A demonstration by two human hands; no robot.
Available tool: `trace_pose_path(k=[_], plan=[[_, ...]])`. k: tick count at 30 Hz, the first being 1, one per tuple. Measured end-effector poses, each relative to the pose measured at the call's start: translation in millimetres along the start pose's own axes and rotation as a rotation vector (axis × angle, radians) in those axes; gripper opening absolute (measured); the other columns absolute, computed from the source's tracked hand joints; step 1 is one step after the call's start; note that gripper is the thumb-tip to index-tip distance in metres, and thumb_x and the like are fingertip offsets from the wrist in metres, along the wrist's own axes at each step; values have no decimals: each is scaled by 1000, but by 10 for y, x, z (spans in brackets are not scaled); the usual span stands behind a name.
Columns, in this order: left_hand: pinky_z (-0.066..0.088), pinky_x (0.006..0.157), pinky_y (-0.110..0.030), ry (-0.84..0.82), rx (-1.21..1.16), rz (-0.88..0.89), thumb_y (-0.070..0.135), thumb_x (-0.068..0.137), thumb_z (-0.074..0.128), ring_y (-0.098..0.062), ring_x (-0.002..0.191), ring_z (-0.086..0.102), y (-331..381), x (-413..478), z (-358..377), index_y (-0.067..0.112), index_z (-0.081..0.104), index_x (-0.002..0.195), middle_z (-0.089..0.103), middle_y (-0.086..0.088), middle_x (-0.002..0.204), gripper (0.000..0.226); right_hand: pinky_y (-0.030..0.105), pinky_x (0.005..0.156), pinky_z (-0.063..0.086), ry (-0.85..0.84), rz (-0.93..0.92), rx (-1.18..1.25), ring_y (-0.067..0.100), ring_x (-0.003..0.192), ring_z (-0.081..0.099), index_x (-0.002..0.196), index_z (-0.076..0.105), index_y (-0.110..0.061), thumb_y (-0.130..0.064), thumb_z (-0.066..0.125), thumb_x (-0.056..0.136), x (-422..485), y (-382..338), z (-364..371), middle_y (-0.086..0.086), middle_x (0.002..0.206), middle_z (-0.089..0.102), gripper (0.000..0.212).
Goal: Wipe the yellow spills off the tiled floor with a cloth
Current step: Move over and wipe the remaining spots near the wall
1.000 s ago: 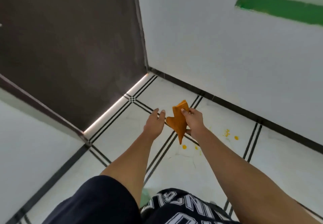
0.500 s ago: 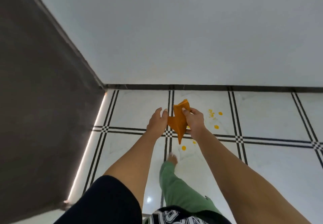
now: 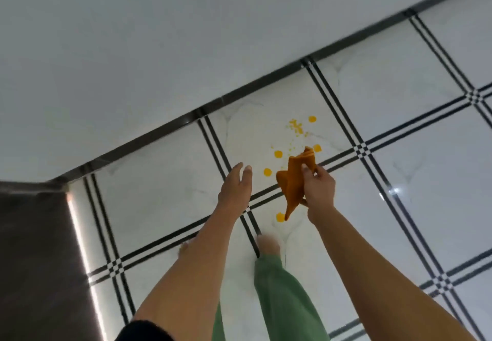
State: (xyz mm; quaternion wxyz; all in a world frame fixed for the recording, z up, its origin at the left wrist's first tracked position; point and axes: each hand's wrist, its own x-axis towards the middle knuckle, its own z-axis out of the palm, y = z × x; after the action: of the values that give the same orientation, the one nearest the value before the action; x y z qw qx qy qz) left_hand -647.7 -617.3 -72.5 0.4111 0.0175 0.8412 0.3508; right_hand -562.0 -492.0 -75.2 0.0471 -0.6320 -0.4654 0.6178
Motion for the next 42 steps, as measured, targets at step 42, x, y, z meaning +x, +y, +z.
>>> trace_pose_path(k=[42], plan=[[0,109,-64,236,1013,725,70,85,16,-34,143,-7,-1967,4482,2611,37,2,147,0,-5,158,72,37,112,15,180,-706,-1121,20,140,21,146,25,-22,-45,26,97,4201,2738,455,1,153,25,53]])
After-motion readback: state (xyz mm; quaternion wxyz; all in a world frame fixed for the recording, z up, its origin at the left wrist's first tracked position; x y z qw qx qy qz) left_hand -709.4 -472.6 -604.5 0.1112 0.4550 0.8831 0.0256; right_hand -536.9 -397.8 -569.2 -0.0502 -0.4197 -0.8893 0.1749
